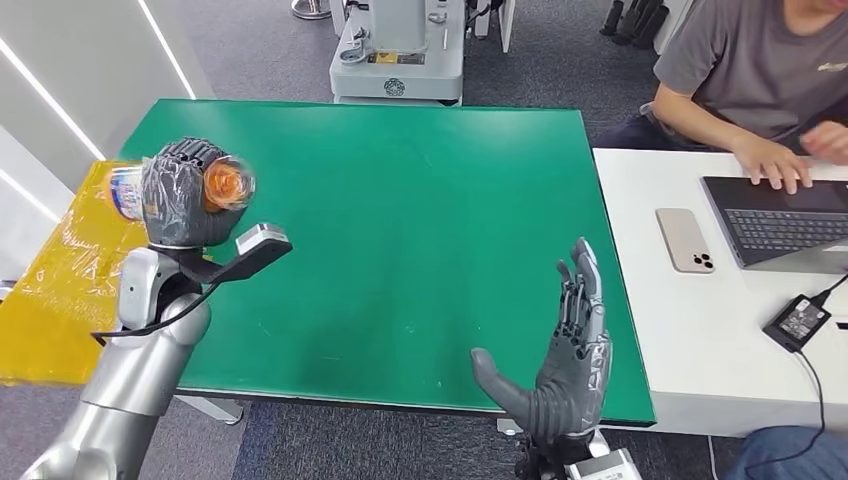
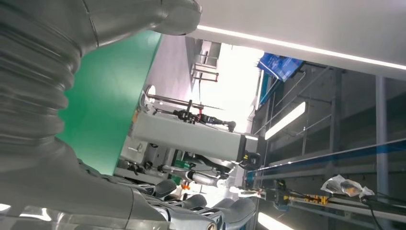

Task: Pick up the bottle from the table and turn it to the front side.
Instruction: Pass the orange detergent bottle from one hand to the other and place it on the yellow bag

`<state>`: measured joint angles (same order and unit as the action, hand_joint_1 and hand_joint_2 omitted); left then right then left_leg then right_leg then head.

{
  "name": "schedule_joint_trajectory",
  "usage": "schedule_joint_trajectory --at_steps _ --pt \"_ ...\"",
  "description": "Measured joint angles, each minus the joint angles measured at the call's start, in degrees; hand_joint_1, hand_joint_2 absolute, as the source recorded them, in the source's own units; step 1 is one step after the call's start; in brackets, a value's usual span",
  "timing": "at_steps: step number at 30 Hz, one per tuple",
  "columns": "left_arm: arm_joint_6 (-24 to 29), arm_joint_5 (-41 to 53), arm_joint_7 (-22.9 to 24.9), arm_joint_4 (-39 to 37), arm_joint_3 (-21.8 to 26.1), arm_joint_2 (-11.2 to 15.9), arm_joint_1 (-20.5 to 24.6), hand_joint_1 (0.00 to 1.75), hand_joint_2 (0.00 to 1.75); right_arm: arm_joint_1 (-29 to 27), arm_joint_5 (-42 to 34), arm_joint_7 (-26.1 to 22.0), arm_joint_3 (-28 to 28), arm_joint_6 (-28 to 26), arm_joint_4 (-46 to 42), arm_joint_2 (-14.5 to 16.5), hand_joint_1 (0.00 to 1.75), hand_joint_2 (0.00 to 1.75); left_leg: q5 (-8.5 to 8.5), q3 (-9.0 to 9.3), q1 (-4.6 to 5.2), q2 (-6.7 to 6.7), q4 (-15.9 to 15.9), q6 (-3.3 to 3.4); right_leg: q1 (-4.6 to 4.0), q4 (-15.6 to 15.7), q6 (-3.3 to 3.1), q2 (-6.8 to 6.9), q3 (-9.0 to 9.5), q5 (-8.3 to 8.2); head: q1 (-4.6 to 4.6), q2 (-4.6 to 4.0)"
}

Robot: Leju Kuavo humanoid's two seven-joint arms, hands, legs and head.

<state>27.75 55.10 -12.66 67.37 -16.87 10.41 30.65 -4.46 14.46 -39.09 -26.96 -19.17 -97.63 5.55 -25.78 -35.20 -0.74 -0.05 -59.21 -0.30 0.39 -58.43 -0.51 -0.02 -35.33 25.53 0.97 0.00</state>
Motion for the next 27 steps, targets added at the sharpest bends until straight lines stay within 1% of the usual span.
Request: schedule_joint_trajectory --at_steps 6,9,14,19,23,27 --pt "1.49 14.79 2.92 -13.01 0.27 5.98 6.46 1.75 1.75 -0.2 -0.33 0.0 0.01 1.32 0.04 0.01 0.0 1.75 0.0 0.01 -0.02 0.09 0.0 -0.02 -0.01 -0.03 -0.05 -0.12 -0.07 -0.01 0.02 0.0" --pt "1.94 17.75 2.78 -18.43 0.25 7.6 8.22 1.75 1.75 -0.3 -0.61 -0.01 -0.01 1.84 0.04 0.02 0.0 1.75 -0.01 0.0 -0.02 0.09 0.0 -0.04 -0.01 -0.04 -0.07 -0.11 -0.08 0.0 0.01 0.0" --pt "1.71 21.85 2.24 -24.79 0.02 8.42 9.59 1.75 1.75 -0.26 -0.91 -0.01 -0.03 2.31 0.21 0.02 0.0 1.75 -0.02 0.0 -0.01 0.09 0.0 -0.05 -0.01 -0.03 -0.08 -0.11 -0.08 0.01 0.01 0.0" --pt "-0.2 24.79 -1.32 -30.53 -1.36 8.68 10.64 1.75 1.75 -0.08 -1.01 -0.07 -0.08 2.89 0.52 0.02 0.0 1.75 -0.03 -0.01 -0.01 0.08 0.0 -0.06 -0.01 -0.03 -0.08 -0.1 -0.07 0.01 0.0 0.0" --pt "-1.26 25.68 -5.16 -34.51 -2.8 9.11 11.44 1.75 1.75 0.09 -1.01 -0.18 -0.13 3.0 0.78 0.02 0.0 1.75 -0.04 0.0 -0.02 0.09 0.0 -0.08 -0.01 -0.04 -0.09 -0.11 -0.08 0.01 -0.01 0.0" --pt "-0.57 26.45 -6.05 -38.28 -4.01 9.25 11.5 1.75 1.75 0.17 -0.87 -0.15 -0.19 3.1 0.87 0.02 0.0 1.75 -0.05 0.0 -0.02 0.09 0.0 -0.09 -0.02 -0.04 -0.09 -0.12 -0.09 0.02 0.01 0.0"
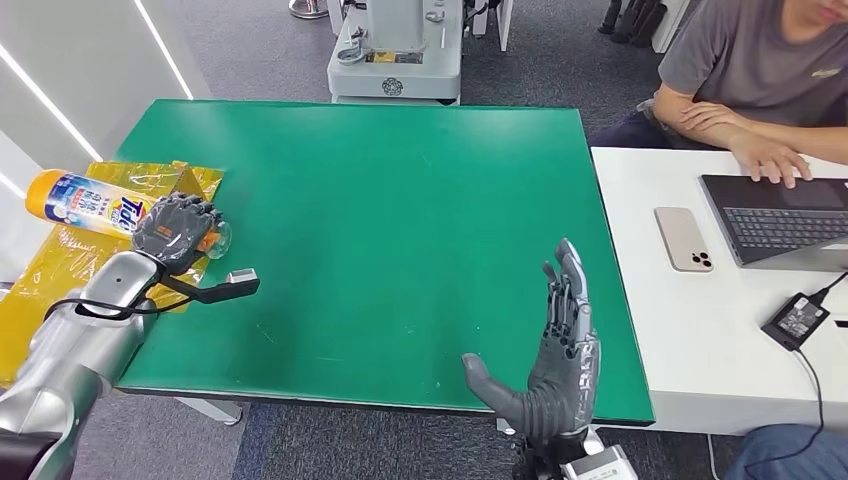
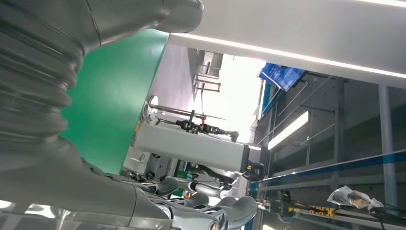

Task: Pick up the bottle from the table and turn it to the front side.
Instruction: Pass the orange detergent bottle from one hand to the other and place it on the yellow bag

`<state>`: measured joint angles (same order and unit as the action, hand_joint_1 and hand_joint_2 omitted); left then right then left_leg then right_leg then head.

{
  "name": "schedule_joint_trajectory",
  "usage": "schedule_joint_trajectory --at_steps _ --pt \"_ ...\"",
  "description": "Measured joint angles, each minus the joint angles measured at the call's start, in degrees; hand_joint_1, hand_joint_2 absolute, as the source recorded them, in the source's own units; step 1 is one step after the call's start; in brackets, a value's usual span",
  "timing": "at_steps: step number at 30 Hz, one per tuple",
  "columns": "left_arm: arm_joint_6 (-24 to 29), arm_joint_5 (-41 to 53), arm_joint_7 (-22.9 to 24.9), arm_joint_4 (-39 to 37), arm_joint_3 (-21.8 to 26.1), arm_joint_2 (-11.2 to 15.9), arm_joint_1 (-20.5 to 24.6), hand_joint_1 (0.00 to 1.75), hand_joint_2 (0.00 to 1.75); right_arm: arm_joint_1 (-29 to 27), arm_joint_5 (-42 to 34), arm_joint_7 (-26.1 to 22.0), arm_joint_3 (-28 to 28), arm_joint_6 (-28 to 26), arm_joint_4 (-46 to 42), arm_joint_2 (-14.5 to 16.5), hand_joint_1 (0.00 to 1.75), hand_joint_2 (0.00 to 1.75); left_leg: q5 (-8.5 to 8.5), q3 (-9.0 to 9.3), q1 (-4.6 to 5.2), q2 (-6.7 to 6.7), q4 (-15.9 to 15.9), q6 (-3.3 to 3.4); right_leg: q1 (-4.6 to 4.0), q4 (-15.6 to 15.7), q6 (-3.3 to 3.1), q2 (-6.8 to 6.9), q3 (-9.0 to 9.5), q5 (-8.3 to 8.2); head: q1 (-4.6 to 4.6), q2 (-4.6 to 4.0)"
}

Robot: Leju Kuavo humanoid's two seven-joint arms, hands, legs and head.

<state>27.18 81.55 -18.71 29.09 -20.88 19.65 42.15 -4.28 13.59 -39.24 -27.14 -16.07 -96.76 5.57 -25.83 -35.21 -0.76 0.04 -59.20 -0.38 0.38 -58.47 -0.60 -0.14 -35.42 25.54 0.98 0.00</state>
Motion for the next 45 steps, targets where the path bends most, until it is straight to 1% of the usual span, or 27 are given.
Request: schedule_joint_trajectory --at_steps 3,5,11,17,24,28,45 --pt "0.15 -0.12 -1.91 -2.96 -0.35 -0.34 -0.36 1.75 1.75 0.22 0.05 0.07 -0.2 0.15 0.0 0.0 0.0 1.75 -0.02 0.0 0.0 0.0 0.01 -0.03 0.0 0.0 -0.01 0.0 0.0 0.01 -0.01 0.0" --pt "-0.67 0.06 -2.36 -4.57 -0.66 -0.75 -1.13 1.75 1.75 0.33 0.07 0.08 -0.34 0.08 0.0 0.0 0.0 1.75 -0.03 0.0 0.0 0.0 0.01 -0.05 0.0 0.01 -0.02 0.0 0.0 0.02 -0.01 0.0" --pt "-3.09 -0.5 -1.81 -7.62 -1.05 -2.2 -3.5 1.75 1.75 0.34 0.1 0.13 -0.82 -0.21 -0.07 0.0 0.0 1.75 -0.04 0.0 0.0 0.0 0.01 -0.06 0.0 0.01 -0.03 0.0 -0.01 0.03 -0.01 0.0" --pt "-5.25 -1.19 -0.32 -9.17 -1.06 -2.87 -3.84 1.75 1.75 0.26 0.66 0.22 -0.92 -0.51 -0.09 0.0 0.0 1.75 -0.04 0.0 -0.01 -0.01 0.01 -0.06 0.0 0.01 -0.03 0.0 -0.01 0.03 -0.01 0.0" --pt "-5.43 -1.52 -0.34 -9.94 -1.06 -3.11 -3.91 1.73 1.75 0.28 0.8 0.54 -0.95 -0.74 -0.09 0.0 0.0 1.75 -0.04 0.0 -0.02 -0.01 0.01 -0.06 -0.01 0.0 -0.03 0.01 0.0 0.03 -0.01 0.0" --pt "-5.67 -1.58 -0.16 -10.01 -1.05 -3.21 -3.89 0.0 1.75 0.49 0.68 0.76 -0.99 -0.66 -0.07 0.0 0.0 1.75 -0.04 0.0 -0.01 -0.01 0.01 -0.06 -0.01 0.0 -0.03 0.01 0.0 0.03 -0.01 0.0" --pt "-5.16 -0.15 1.74 -10.02 -1.04 -3.61 -2.67 0.0 1.75 1.48 0.03 0.81 -1.1 -0.39 0.7 0.0 0.0 1.75 -0.04 0.06 -0.01 -0.01 0.01 -0.08 0.0 -0.09 -0.06 0.01 0.01 0.04 0.0 0.0"
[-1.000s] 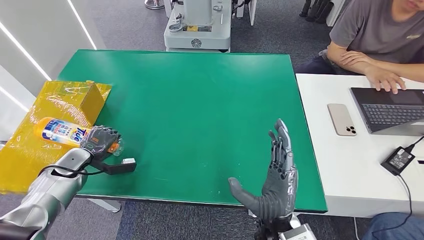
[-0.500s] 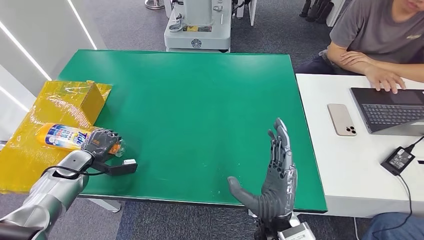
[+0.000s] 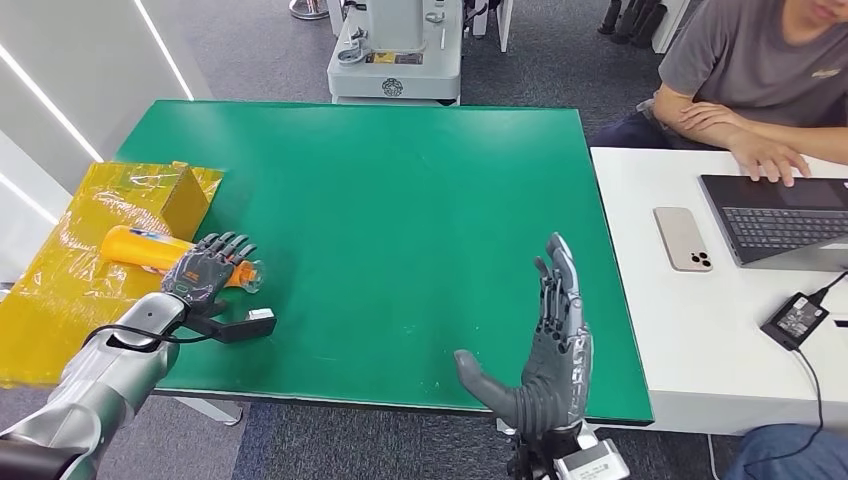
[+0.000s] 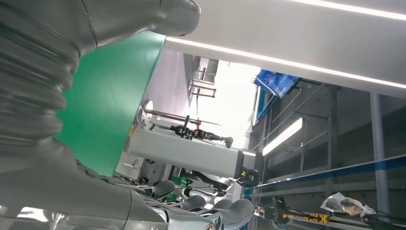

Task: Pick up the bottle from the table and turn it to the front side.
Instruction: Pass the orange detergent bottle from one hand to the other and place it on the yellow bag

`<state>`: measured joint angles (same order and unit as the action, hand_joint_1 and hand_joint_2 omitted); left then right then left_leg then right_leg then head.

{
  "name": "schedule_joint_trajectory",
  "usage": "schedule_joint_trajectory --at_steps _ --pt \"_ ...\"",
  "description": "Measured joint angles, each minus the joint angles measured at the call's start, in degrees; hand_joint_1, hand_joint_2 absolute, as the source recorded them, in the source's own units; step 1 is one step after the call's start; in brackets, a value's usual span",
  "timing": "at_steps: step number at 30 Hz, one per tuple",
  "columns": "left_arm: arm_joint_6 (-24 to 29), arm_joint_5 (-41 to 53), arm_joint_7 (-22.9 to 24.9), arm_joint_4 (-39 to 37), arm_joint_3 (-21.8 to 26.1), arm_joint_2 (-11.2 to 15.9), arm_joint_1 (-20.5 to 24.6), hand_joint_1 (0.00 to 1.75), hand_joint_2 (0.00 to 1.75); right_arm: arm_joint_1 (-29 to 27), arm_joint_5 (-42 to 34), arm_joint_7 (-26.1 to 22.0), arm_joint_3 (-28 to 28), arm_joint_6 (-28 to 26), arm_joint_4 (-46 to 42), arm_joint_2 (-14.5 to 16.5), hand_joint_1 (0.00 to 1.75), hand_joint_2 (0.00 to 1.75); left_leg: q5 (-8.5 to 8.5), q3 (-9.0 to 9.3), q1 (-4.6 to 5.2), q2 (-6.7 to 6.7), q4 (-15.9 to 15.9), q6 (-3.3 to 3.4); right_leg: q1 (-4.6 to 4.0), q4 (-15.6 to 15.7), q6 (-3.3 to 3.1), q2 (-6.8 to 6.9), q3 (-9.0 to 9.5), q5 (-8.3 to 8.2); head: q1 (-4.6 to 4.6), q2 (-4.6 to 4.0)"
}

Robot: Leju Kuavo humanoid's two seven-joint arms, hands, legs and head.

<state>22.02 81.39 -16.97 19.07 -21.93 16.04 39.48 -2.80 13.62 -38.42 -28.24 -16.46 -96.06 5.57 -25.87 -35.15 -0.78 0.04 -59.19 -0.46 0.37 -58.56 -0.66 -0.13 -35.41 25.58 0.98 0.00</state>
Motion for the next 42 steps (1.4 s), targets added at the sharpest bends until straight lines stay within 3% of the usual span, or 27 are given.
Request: schedule_joint_trajectory --at_steps 5,16,20,25,29,34,37,42 --pt "2.33 0.21 0.15 0.01 0.0 0.01 -0.11 0.0 1.75 0.16 -0.18 0.0 0.0 -0.16 0.32 0.0 0.0 1.75 0.01 0.0 0.0 0.0 0.0 -0.01 0.0 -0.01 0.0 0.0 0.0 0.0 -0.01 0.0" --pt "13.32 -1.36 -1.64 0.32 1.87 0.56 -0.04 0.0 1.75 0.08 -0.21 -0.02 0.0 -1.22 0.36 0.0 0.0 1.75 0.01 0.0 0.0 0.0 -0.01 -0.01 0.0 -0.01 0.0 0.0 -0.02 0.0 -0.01 0.0" --pt "16.9 -6.5 -8.65 6.01 5.54 0.62 -1.35 0.0 1.75 -0.41 -0.17 -0.04 0.07 -1.93 0.35 0.0 0.0 1.75 0.01 -0.01 0.0 -0.01 -0.01 -0.01 0.0 -0.01 0.0 0.01 -0.02 0.0 -0.01 0.0" --pt "17.35 -18.53 -20.9 21.68 13.97 -0.04 -6.17 0.0 1.75 -1.47 0.01 0.01 0.27 -1.48 0.3 0.0 0.0 1.75 -0.04 0.02 0.02 0.1 -0.01 -0.07 0.01 0.0 -0.01 -0.13 -0.04 0.01 0.0 0.0" --pt "14.75 -38.78 -22.75 36.6 15.52 -0.97 -11.7 0.0 1.75 -2.15 0.42 0.39 0.46 -0.36 0.19 0.01 0.0 1.75 -0.07 0.01 0.01 0.07 -0.01 -0.08 0.0 0.02 -0.04 -0.1 -0.06 0.06 -0.01 0.0" --pt "5.72 -66.58 -23.3 52.78 13.03 -3.74 -15.94 0.0 1.75 -2.31 0.88 0.56 0.69 0.09 0.18 0.03 0.0 1.75 -0.07 -0.01 0.02 0.01 -0.01 -0.07 0.01 0.05 -0.03 0.0 -0.02 0.07 -0.01 0.0" --pt "0.15 -75.63 -23.5 59.18 12.06 -6.87 -17.57 0.0 1.75 -2.3 0.87 0.63 0.81 -0.05 0.18 0.04 0.0 1.75 -0.07 0.0 0.03 0.01 -0.02 -0.07 0.01 0.06 -0.03 0.0 0.01 0.06 -0.02 0.0" --pt "-4.75 -81.68 -23.31 64.0 11.46 -10.77 -18.87 0.0 1.75 -2.3 0.76 0.79 1.01 0.07 0.18 0.04 0.0 1.75 -0.07 0.01 0.03 0.0 -0.03 -0.07 0.01 0.06 -0.04 0.02 0.01 0.05 -0.01 0.0"
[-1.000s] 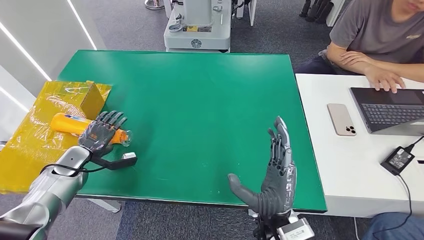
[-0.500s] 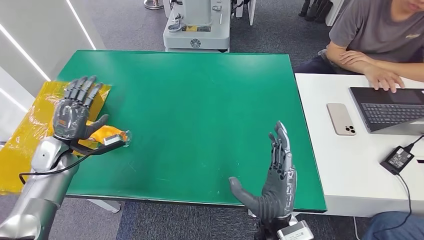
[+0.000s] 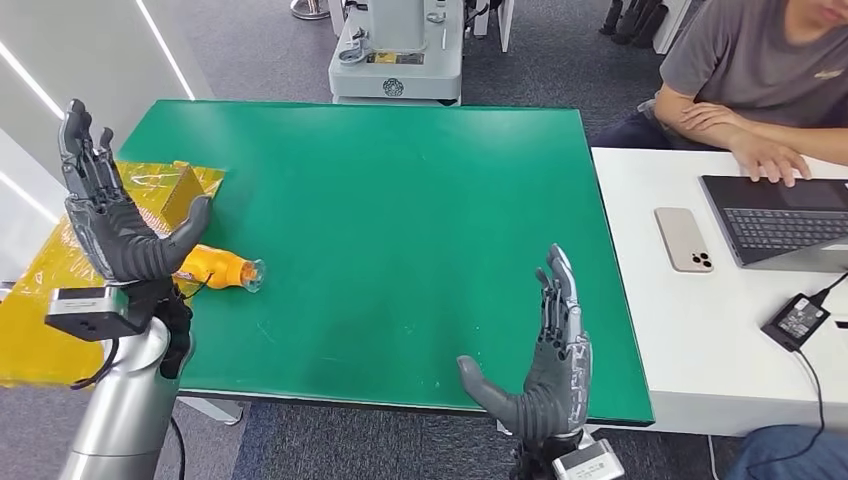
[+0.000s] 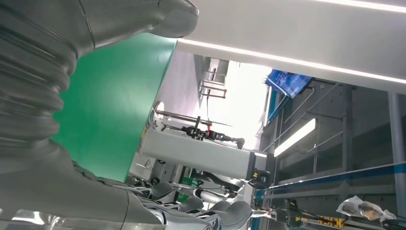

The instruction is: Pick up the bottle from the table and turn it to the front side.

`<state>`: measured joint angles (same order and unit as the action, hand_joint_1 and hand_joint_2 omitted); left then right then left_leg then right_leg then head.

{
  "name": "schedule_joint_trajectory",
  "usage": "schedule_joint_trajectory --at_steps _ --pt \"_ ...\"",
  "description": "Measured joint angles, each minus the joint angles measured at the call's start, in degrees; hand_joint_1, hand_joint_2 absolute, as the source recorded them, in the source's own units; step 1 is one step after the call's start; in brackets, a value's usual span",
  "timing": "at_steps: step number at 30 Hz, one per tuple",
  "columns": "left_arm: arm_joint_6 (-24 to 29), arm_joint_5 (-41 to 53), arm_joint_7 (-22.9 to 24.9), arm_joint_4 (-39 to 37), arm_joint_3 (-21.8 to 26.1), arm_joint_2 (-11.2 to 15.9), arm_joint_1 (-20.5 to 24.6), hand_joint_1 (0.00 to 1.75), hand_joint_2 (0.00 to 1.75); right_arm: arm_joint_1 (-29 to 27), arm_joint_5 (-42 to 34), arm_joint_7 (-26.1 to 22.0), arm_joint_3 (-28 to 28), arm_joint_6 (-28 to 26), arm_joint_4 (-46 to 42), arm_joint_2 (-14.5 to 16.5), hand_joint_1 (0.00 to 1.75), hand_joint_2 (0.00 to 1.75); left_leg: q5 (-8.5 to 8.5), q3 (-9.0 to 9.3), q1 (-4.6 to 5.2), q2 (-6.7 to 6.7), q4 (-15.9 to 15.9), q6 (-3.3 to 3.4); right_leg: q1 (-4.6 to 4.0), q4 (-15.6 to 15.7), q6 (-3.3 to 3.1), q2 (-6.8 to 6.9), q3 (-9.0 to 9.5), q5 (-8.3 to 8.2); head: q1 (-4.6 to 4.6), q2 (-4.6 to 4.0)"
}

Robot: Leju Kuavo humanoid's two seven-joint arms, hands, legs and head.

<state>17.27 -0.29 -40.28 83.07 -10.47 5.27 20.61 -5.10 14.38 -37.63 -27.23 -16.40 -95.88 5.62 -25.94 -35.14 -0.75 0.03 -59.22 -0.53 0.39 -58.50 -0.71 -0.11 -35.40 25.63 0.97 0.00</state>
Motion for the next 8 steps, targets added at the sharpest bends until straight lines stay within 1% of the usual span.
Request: schedule_joint_trajectory --at_steps 2,3,7,8 --pt "-2.2 -1.65 0.67 0.36 -0.56 -1.85 -0.86 0.0 1.75 0.06 -0.27 0.02 0.05 0.17 0.06 0.0 0.0 1.75 0.0 0.0 -0.01 0.0 0.0 0.0 0.0 0.0 0.0 0.0 -0.01 0.0 0.01 0.0" --pt "-2.49 -1.23 1.05 0.28 -1.27 -2.8 -1.39 0.0 1.75 0.14 -0.41 0.02 0.07 0.17 0.11 0.0 0.0 1.75 0.0 0.0 -0.01 0.0 0.0 0.0 0.0 0.0 0.0 0.0 -0.01 0.0 0.01 0.0" --pt "-2.34 1.05 1.87 -0.94 -5.8 -6.93 -3.84 0.0 1.75 0.59 -0.18 0.03 0.11 -0.97 0.19 -0.02 0.0 1.75 -0.01 -0.02 0.0 -0.01 0.0 0.01 0.0 0.01 0.01 0.0 -0.01 0.01 -0.01 0.0" --pt "-2.34 1.19 1.87 -1.1 -6.35 -7.5 -4.21 0.0 1.75 0.63 -0.07 0.04 0.11 -1.23 0.18 -0.02 0.0 1.75 -0.02 -0.02 0.01 -0.01 0.0 0.01 0.0 0.02 0.01 0.0 -0.01 0.01 -0.01 0.0"
